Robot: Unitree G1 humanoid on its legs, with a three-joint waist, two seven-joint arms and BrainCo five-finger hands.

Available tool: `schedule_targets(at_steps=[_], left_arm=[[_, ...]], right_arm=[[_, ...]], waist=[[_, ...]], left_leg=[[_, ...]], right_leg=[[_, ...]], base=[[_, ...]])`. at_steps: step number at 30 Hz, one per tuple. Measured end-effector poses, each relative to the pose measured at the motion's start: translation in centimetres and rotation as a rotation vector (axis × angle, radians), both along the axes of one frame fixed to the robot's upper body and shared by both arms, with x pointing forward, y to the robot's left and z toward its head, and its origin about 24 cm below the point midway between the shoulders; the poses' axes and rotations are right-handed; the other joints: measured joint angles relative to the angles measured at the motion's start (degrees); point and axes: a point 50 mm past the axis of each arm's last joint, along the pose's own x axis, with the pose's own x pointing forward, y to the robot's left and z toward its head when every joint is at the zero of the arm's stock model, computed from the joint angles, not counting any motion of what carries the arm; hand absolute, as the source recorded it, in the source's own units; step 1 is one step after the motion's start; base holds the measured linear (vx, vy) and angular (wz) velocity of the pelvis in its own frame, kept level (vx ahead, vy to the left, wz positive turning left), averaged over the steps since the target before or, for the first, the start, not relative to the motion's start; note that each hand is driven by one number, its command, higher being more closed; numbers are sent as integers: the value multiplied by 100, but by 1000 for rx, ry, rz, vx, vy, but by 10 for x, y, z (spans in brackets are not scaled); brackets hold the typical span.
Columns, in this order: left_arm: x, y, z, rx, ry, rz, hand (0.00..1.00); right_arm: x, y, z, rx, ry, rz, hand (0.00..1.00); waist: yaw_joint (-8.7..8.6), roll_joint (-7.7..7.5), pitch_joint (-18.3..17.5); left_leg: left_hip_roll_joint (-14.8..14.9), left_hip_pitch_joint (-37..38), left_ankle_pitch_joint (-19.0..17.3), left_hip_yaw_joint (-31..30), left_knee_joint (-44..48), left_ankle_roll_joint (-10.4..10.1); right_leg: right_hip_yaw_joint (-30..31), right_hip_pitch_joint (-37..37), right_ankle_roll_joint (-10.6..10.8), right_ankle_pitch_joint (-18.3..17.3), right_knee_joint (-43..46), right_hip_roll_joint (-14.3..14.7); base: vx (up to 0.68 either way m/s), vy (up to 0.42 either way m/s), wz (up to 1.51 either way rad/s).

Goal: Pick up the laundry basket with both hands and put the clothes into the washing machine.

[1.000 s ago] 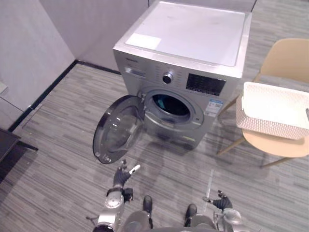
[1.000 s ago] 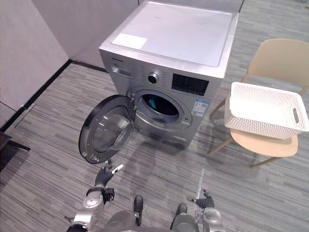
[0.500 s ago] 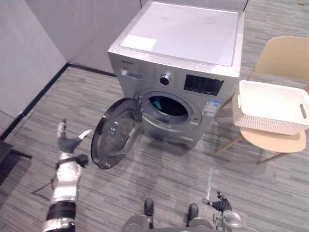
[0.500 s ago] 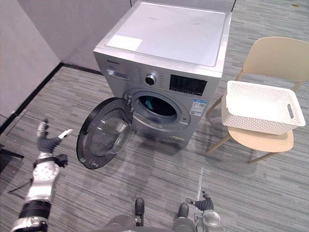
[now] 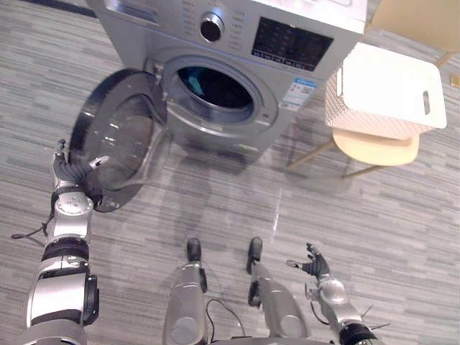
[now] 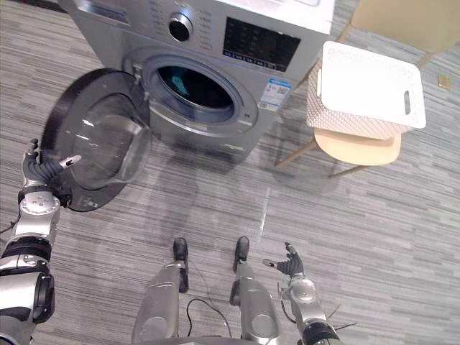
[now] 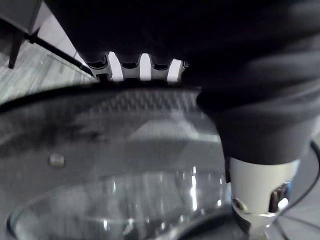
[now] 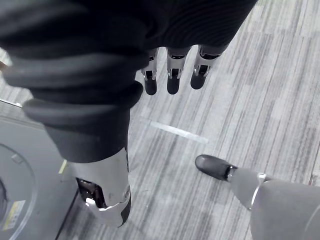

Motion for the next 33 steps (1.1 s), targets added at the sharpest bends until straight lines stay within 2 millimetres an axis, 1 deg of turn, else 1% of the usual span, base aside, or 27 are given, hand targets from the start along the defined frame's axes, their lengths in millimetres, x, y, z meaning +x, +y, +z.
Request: schedule_targets(at_steps=[3, 4, 6, 7, 8, 9, 11, 12, 13, 14, 15, 16, 17, 18, 19, 20, 21, 22, 23, 24, 25, 26, 27, 28, 29, 31, 33], left_arm=[[4, -11, -7, -19, -2, -23, 0], [8, -23, -11, -46, -21, -51, 0], [12, -42, -16, -36, -31, -103, 0], [13, -59, -21, -38, -37, -155, 0], [16, -81, -27, -51, -42, -218, 0], [18, -94, -30, -57, -44, -255, 0], [25, -150, -36, -68, -48, -417, 0], [27, -163, -37, -68, -41, -459, 0], [30, -189, -39, -68, -27, -544, 0], [31, -201, -38, -64, -22, -584, 0], [34, -221, -35, -60, -19, -661, 0], [41, -237, -27, -56, -24, -711, 0], [55, -246, -10, -40, -36, -727, 0], [63, -247, 3, -22, -52, -724, 0], [77, -242, 28, 16, -81, -703, 0], [96, -215, 79, 85, -149, -620, 0], [98, -208, 89, 94, -166, -600, 0], [103, -179, 134, 147, -231, -515, 0], [97, -142, 191, 215, -319, -401, 0], [94, -135, 201, 228, -334, -380, 0], [84, -113, 230, 274, -373, -314, 0], [80, -98, 231, 281, -374, -273, 0], [80, -91, 227, 275, -345, -255, 0], [76, -79, 227, 260, -319, -222, 0], [73, -72, 231, 255, -326, -202, 0], [69, -70, 238, 220, -370, -196, 0], [72, -76, 235, 188, -385, -214, 0]], right_arm=[[1, 0, 0, -1, -1, -3, 0], [3, 0, 1, -2, -1, -2, 0], [7, 0, 2, -8, -1, 0, 0], [10, 1, 2, -10, -2, 3, 0], [12, 2, 3, -13, -3, 6, 0], [13, 2, 3, -16, -1, 9, 0], [16, 4, 4, -28, -2, 19, 0], [18, 5, 5, -31, -7, 19, 0], [21, 8, 7, -36, -20, 20, 0], [23, 9, 8, -33, -27, 23, 0], [29, 14, 12, -25, -43, 30, 0], [36, 20, 17, -17, -70, 44, 0], [43, 22, 26, -14, -117, 55, 0], [46, 23, 30, -13, -141, 58, 0], [51, 24, 37, -10, -176, 61, 0], [58, 26, 48, -7, -231, 67, 0], [59, 26, 49, -6, -239, 69, 0], [62, 27, 55, -6, -268, 71, 0], [65, 24, 62, -10, -300, 73, 0], [65, 24, 63, -12, -303, 73, 0], [65, 18, 64, -18, -309, 64, 0], [62, 9, 63, -22, -304, 36, 0], [62, 8, 64, -15, -309, 28, 0], [62, 9, 69, -4, -338, 25, 0], [58, 8, 74, 14, -383, 15, 0], [49, 6, 79, 35, -426, -2, 0], [42, 5, 78, 38, -430, -11, 0]], waist=[[68, 34, 33], [130, 41, 38], [134, 51, 44], [138, 52, 45], [138, 54, 46], [137, 54, 46], [108, 56, 47], [108, 55, 47], [96, 55, 47], [92, 55, 47], [49, 56, 47], [-41, 32, 63], [-90, 10, 137], [-114, -14, 177], [-178, -56, 236], [-340, -153, 370], [-366, -177, 393], [-473, -290, 465], [-643, -408, 584], [-677, -419, 597], [-751, -453, 640], [-689, -435, 725], [-674, -443, 729], [-706, -443, 729], [-694, -443, 729], [-665, -443, 729], [-649, -438, 726]], left_leg=[[103, -39, 46, -14, 61, -69], [139, -39, 60, -18, 80, -91], [128, -40, 110, -80, 67, -156], [112, -43, 127, -101, 64, -178], [63, -42, 130, -154, 33, -178], [21, -37, 145, -199, 4, -167], [-137, -23, 213, -214, -181, -138], [-179, -3, 256, -214, -240, -103], [-260, 34, 291, -173, -339, -97], [-285, 48, 293, -120, -372, -96], [-317, 59, 352, 0, -429, -32], [-352, 59, 396, 101, -437, -11], [-362, 60, 401, 255, -416, -5], [-368, 59, 396, 347, -414, 6], [-365, 47, 368, 488, -391, 50], [-323, -11, 277, 716, -231, 185], [-304, -37, 259, 764, -191, 205], [-219, -180, 155, 966, 19, 298], [-102, -404, 13, 1151, 294, 337], [-80, -458, -8, 1172, 329, 339], [-12, -648, -91, 1240, 488, 348], [43, -729, -127, 1252, 570, 339], [64, -779, -141, 1230, 583, 317], [121, -920, -154, 1182, 645, 297], [200, -1114, -193, 1134, 766, 259], [325, -1367, -248, 1058, 919, 221], [382, -1408, -250, 994, 987, 215]], right_leg=[[29, -36, 1, -2, -11, 99], [31, -33, 4, -5, -11, 128], [-20, -26, 37, -36, 1, 127], [-35, -27, 103, -99, 27, 113], [-62, -29, 102, -123, 80, 81], [-85, -27, 102, -152, 97, 53], [-190, -64, 157, -209, 185, -111], [-187, -69, 158, -208, 193, -149], [-168, -81, 177, -197, 196, -226], [-145, -102, 184, -192, 202, -261], [-86, -164, 207, -176, 224, -313], [15, -235, 244, -146, 238, -322], [155, -309, 298, -89, 246, -356], [246, -364, 276, -20, 252, -369], [401, -446, 277, 34, 248, -374], [664, -570, 315, 100, 238, -358], [706, -602, 314, 121, 233, -349], [919, -752, 308, 208, 183, -296], [1126, -902, 335, 358, 23, -272], [1147, -933, 335, 386, -8, -262], [1282, -1048, 345, 517, -163, -222], [1356, -1129, 348, 555, -175, -180], [1378, -1179, 355, 562, -175, -151], [1364, -1265, 361, 569, -175, -102], [1349, -1392, 363, 571, -175, -49], [1287, -1543, 367, 571, -175, 39], [1237, -1509, 364, 573, -174, 87]], base=[[-85, -105, -11], [-94, -101, 2], [-88, -70, 12], [-85, -24, 16], [-85, -10, 18], [-70, 18, 29], [-44, 44, 37], [-19, 67, 24], [-3, 63, 8], [10, 83, -1], [31, 88, -16], [37, 81, -35], [29, 78, -45], [7, 50, -59], [-23, 60, -82], [-23, 31, -76], [-37, 18, -91], [-30, -3, -86], [-32, -5, -83], [-23, -13, -63], [-7, -28, -39], [-6, -40, -39], [-7, -65, -16], [-21, -84, -1], [-25, -88, 4], [-14, -86, 4], [22, -76, 11]])
